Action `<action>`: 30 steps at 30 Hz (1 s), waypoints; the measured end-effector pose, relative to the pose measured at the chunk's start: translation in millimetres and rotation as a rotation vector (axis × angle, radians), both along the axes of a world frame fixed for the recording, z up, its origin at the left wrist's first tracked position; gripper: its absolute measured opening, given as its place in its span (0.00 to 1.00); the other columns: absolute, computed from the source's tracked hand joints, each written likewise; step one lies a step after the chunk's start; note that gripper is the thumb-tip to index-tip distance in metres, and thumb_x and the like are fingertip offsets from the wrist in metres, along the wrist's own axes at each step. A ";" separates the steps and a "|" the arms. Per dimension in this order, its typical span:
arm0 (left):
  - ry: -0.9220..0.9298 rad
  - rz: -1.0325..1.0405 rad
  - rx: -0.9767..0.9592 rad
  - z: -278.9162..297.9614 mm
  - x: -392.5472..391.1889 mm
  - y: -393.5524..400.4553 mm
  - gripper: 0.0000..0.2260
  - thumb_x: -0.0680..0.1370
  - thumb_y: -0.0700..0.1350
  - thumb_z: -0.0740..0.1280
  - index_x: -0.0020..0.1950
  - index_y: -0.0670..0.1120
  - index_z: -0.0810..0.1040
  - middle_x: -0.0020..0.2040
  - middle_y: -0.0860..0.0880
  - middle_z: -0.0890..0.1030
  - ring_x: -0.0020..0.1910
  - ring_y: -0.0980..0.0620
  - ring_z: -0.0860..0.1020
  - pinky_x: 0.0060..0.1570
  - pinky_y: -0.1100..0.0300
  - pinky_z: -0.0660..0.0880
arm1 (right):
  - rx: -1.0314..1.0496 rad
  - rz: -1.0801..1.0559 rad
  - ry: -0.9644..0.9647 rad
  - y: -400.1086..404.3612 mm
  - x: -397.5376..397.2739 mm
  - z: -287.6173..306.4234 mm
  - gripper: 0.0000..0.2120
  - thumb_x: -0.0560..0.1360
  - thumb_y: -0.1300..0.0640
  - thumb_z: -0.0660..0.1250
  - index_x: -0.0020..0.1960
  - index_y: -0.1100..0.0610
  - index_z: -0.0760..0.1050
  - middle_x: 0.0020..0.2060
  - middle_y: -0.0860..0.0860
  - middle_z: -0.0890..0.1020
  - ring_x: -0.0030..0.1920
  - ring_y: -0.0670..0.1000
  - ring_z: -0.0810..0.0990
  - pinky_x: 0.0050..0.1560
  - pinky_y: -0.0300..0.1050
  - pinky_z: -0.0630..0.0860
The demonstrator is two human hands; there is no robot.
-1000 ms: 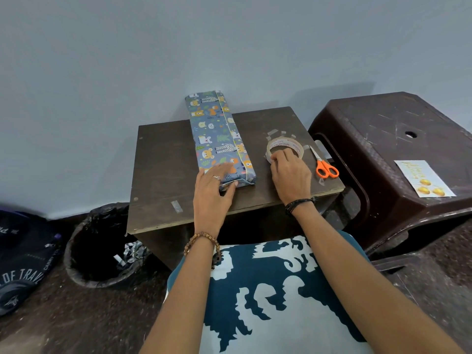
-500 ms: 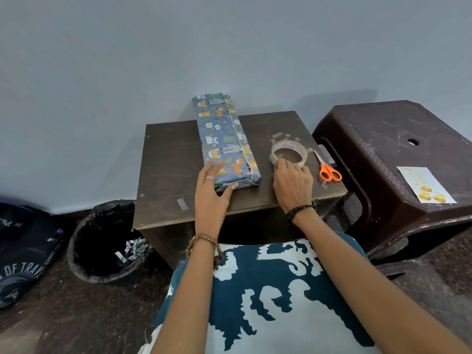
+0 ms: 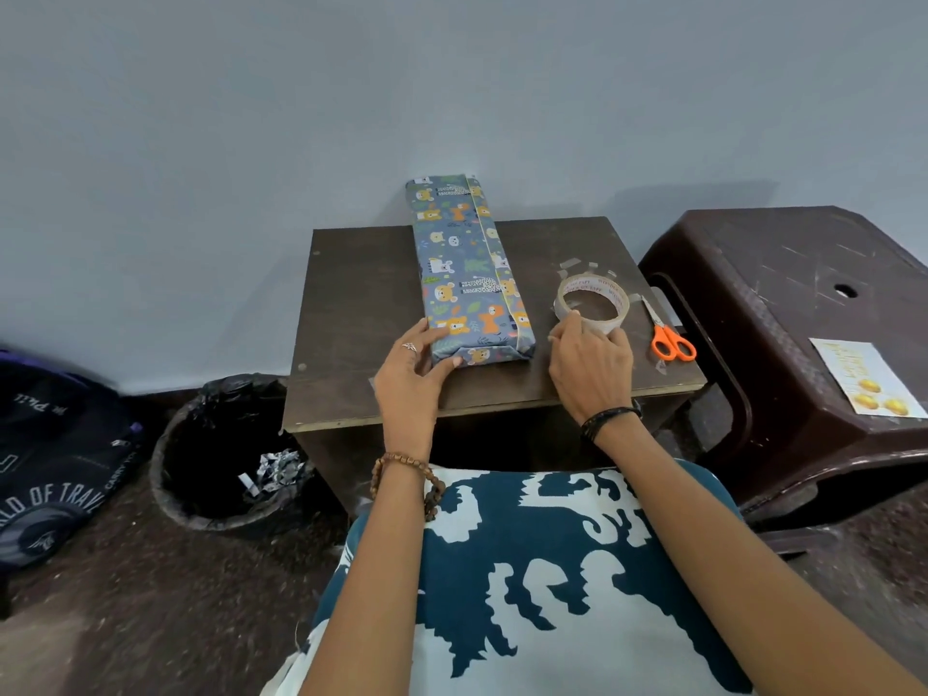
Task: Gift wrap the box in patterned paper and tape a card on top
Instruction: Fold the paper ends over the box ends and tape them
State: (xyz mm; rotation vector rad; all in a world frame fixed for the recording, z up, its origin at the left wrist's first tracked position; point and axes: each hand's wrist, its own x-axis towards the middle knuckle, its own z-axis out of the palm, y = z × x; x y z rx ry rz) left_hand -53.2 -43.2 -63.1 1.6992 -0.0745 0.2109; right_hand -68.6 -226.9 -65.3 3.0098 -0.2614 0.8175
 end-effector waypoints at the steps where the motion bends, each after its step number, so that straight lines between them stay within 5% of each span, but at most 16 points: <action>1: 0.013 0.001 -0.004 -0.2 -0.2 -0.3 0.15 0.70 0.32 0.71 0.56 0.40 0.79 0.62 0.47 0.75 0.59 0.58 0.73 0.55 0.77 0.70 | 0.032 0.001 -0.004 1.0 -2.3 0.7 0.03 0.75 0.63 0.63 0.43 0.61 0.74 0.28 0.54 0.78 0.30 0.55 0.78 0.38 0.48 0.70; 5: 0.112 -0.002 -0.115 2.0 -0.2 -1.7 0.15 0.70 0.32 0.71 0.55 0.43 0.80 0.64 0.44 0.76 0.60 0.53 0.76 0.60 0.62 0.73 | 0.294 0.111 -0.129 1.8 -15.1 17.4 0.05 0.78 0.58 0.62 0.48 0.57 0.76 0.42 0.52 0.82 0.44 0.55 0.77 0.45 0.44 0.67; 9: 0.108 0.012 -0.126 4.4 1.2 -1.7 0.16 0.70 0.31 0.71 0.55 0.43 0.80 0.61 0.46 0.77 0.58 0.56 0.77 0.57 0.68 0.74 | 0.554 0.493 -0.183 21.4 -25.4 39.1 0.07 0.75 0.55 0.64 0.45 0.57 0.79 0.57 0.45 0.76 0.55 0.46 0.71 0.59 0.30 0.62; 14: 0.120 0.017 -0.103 1.9 3.5 -0.2 0.16 0.69 0.32 0.72 0.54 0.44 0.81 0.54 0.55 0.78 0.54 0.56 0.79 0.60 0.57 0.74 | 0.586 0.577 0.042 36.6 -12.9 30.0 0.03 0.73 0.58 0.68 0.44 0.56 0.80 0.56 0.50 0.79 0.57 0.46 0.70 0.60 0.26 0.60; 23: 0.053 -0.011 -0.050 4.0 0.4 2.3 0.14 0.72 0.31 0.69 0.57 0.40 0.80 0.53 0.55 0.76 0.51 0.63 0.77 0.55 0.71 0.73 | 0.438 0.564 -0.036 49.1 5.3 21.1 0.04 0.74 0.58 0.67 0.44 0.57 0.79 0.47 0.50 0.81 0.48 0.51 0.76 0.48 0.48 0.72; 26: 0.065 -0.009 -0.055 2.2 1.0 2.4 0.14 0.72 0.32 0.70 0.56 0.41 0.80 0.52 0.56 0.77 0.53 0.58 0.78 0.57 0.65 0.74 | 0.343 0.565 -0.061 49.9 8.6 18.7 0.05 0.75 0.56 0.66 0.44 0.56 0.79 0.46 0.49 0.81 0.46 0.52 0.77 0.46 0.43 0.68; 30: 0.065 -0.022 -0.058 1.5 1.1 1.6 0.15 0.71 0.32 0.70 0.57 0.40 0.80 0.54 0.53 0.77 0.51 0.67 0.75 0.56 0.69 0.73 | 0.239 0.554 -0.115 50.4 9.9 14.9 0.06 0.76 0.56 0.64 0.45 0.56 0.78 0.44 0.49 0.80 0.45 0.50 0.76 0.45 0.37 0.61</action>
